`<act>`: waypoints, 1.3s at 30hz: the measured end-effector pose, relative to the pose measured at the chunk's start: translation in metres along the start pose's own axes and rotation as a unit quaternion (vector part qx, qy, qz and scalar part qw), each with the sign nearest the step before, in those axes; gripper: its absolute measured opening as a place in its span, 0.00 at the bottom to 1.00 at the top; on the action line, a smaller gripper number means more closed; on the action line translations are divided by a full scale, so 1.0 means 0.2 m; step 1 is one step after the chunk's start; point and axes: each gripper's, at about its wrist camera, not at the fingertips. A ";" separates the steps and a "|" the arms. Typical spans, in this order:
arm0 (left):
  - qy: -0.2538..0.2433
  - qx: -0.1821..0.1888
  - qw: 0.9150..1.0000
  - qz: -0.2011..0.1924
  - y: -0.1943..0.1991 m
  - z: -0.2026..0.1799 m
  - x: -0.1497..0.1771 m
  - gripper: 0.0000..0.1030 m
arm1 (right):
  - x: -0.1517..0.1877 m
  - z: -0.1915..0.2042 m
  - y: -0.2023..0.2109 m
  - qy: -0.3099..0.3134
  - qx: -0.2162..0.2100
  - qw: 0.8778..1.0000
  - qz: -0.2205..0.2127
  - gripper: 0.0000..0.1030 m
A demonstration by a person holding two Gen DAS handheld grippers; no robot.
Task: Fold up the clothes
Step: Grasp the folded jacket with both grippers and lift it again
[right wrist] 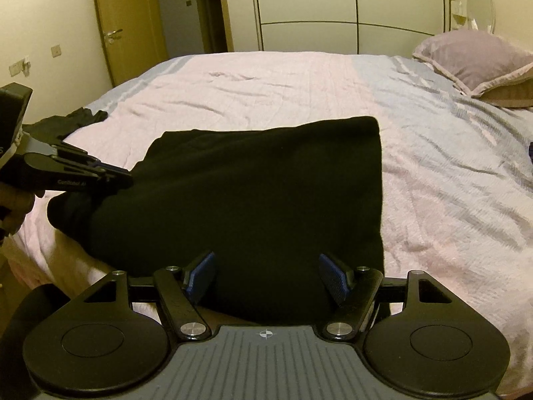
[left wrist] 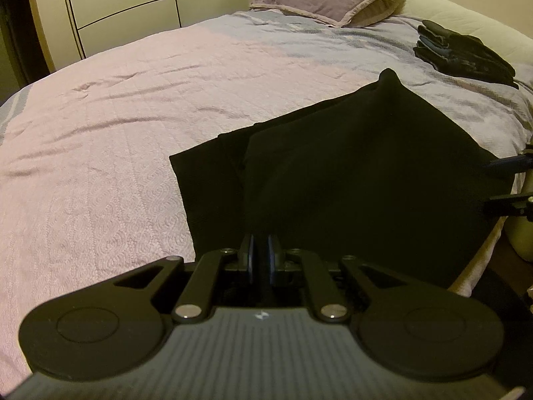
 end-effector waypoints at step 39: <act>-0.458 -0.097 0.884 -0.021 -0.08 -0.48 0.28 0.47 | 0.27 0.45 -0.20 0.506 0.101 0.854 -0.068 0.53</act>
Point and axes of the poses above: each gripper's, at about its wrist camera, not at the fingertips, and y roughly against the way its jaws point, z to its left, x to its underside, and after that the axes turned 3 degrees about x, right-handed
